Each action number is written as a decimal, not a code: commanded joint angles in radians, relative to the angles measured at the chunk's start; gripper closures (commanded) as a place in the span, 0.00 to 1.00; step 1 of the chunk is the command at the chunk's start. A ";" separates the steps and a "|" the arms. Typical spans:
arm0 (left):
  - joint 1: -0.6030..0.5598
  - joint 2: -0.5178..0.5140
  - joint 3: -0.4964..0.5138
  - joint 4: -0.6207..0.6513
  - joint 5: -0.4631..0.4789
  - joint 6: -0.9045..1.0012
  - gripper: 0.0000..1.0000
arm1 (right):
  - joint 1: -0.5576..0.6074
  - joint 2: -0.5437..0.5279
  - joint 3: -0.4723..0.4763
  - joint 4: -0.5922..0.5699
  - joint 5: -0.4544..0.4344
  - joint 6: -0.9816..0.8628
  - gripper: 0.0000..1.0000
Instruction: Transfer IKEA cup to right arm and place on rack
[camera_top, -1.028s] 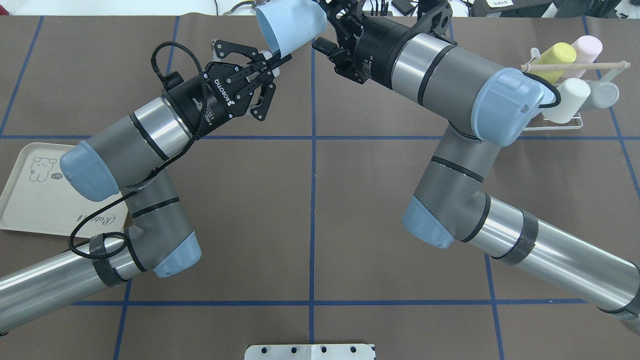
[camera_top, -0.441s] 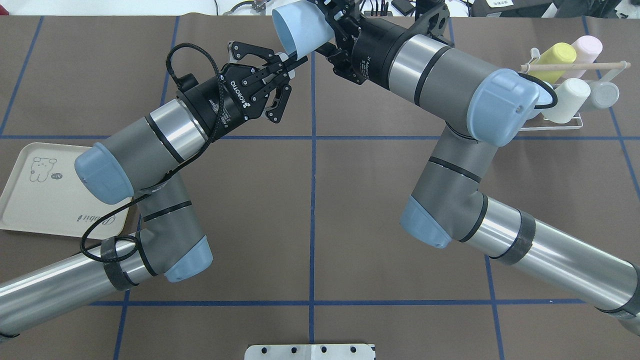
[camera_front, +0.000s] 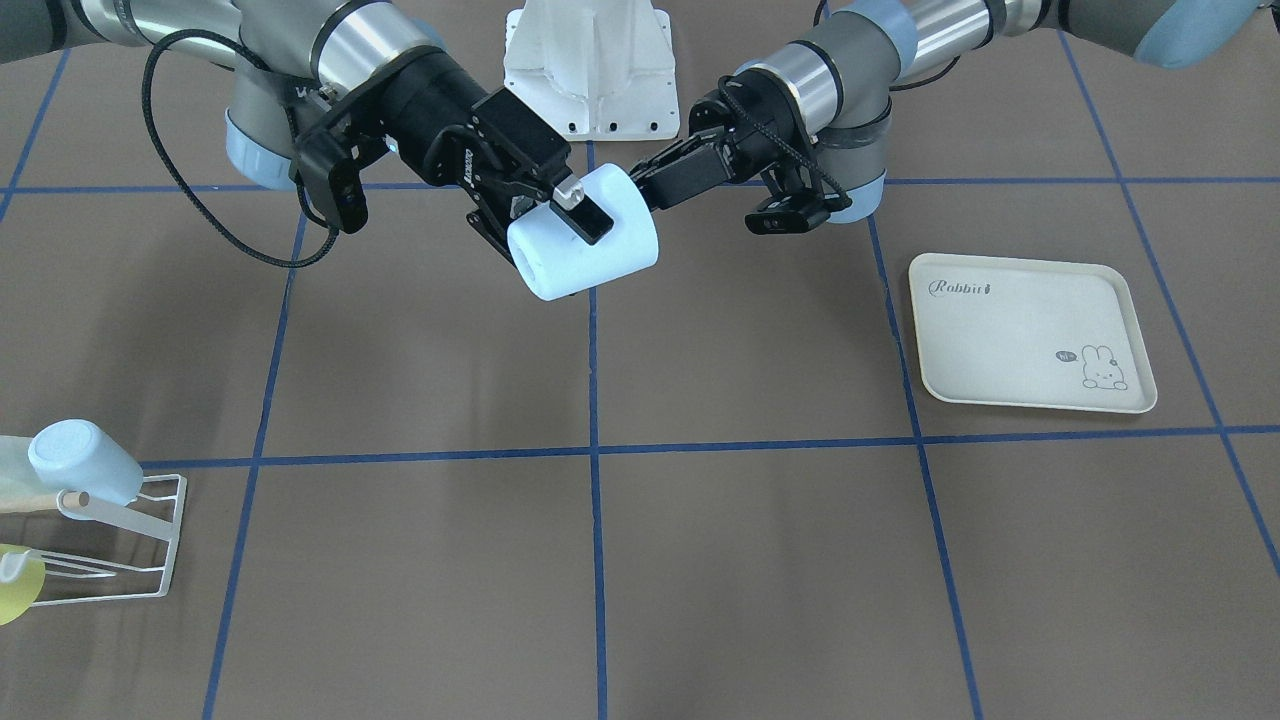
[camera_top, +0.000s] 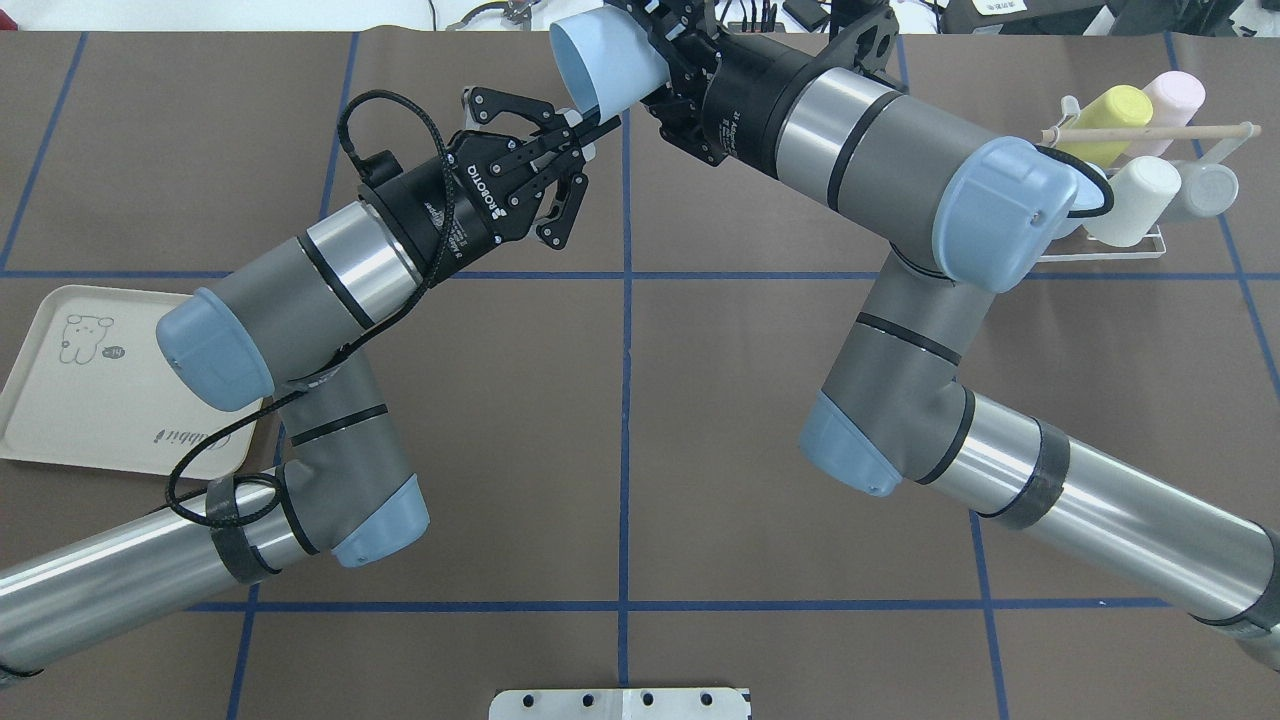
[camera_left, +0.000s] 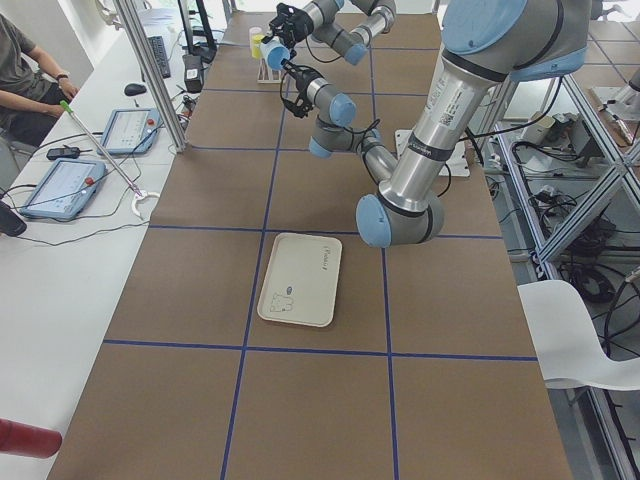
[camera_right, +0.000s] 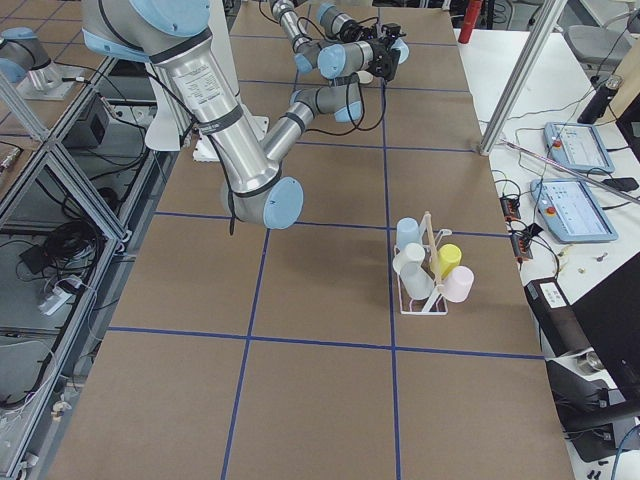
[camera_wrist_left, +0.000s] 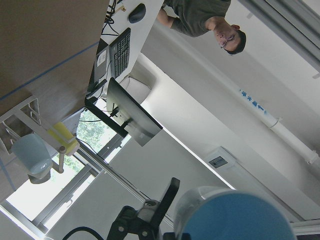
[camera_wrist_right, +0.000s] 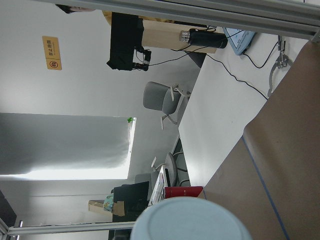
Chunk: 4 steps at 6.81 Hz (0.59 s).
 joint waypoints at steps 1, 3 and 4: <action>0.001 0.001 0.001 -0.006 0.000 0.000 1.00 | 0.002 0.004 -0.004 0.007 0.000 0.003 1.00; 0.002 0.004 0.000 -0.008 0.007 0.081 0.00 | 0.003 0.007 -0.008 0.014 0.000 0.001 1.00; 0.002 0.006 0.000 -0.011 0.007 0.089 0.00 | 0.003 0.008 -0.008 0.016 0.001 0.001 1.00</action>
